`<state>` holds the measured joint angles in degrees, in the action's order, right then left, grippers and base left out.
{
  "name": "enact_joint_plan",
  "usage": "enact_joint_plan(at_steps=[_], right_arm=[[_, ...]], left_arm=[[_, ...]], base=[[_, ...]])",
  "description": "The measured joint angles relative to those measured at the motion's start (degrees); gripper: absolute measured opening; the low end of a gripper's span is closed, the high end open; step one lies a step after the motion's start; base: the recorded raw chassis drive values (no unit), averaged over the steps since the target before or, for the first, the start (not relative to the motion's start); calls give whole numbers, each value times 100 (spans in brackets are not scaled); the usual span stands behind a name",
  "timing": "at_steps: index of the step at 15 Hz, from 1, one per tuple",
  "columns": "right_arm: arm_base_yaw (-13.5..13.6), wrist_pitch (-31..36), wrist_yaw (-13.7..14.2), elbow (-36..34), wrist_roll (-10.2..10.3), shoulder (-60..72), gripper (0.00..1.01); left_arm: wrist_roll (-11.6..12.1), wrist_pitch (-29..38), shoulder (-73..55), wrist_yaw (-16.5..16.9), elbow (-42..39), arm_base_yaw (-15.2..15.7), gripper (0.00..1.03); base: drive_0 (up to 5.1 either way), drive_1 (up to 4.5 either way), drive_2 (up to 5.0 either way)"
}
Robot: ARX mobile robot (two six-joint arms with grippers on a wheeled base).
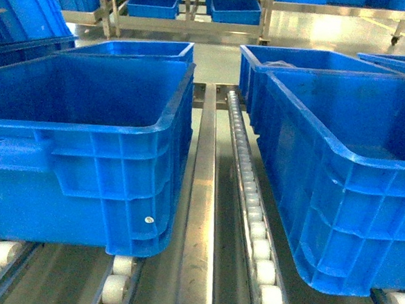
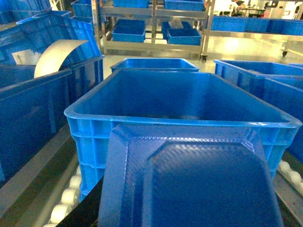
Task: Sort blue parts and orange caps into right shelf containers
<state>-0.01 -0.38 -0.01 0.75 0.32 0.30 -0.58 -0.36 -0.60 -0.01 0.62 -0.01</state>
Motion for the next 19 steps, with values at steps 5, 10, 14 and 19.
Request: enact_joint_plan(at_steps=[5,10,14,19], right_arm=[[0,2,-2,0,0,0,45],[0,2,-2,0,0,0,45],[0,2,-2,0,0,0,45],[0,2,-2,0,0,0,45]], left_arm=[[0,-2,0,0,0,0,42],[0,-2,0,0,0,0,42],[0,-2,0,0,0,0,42],[0,-2,0,0,0,0,42]], base=[[0,171,-172],[0,0,0],[0,0,0],[0,0,0]])
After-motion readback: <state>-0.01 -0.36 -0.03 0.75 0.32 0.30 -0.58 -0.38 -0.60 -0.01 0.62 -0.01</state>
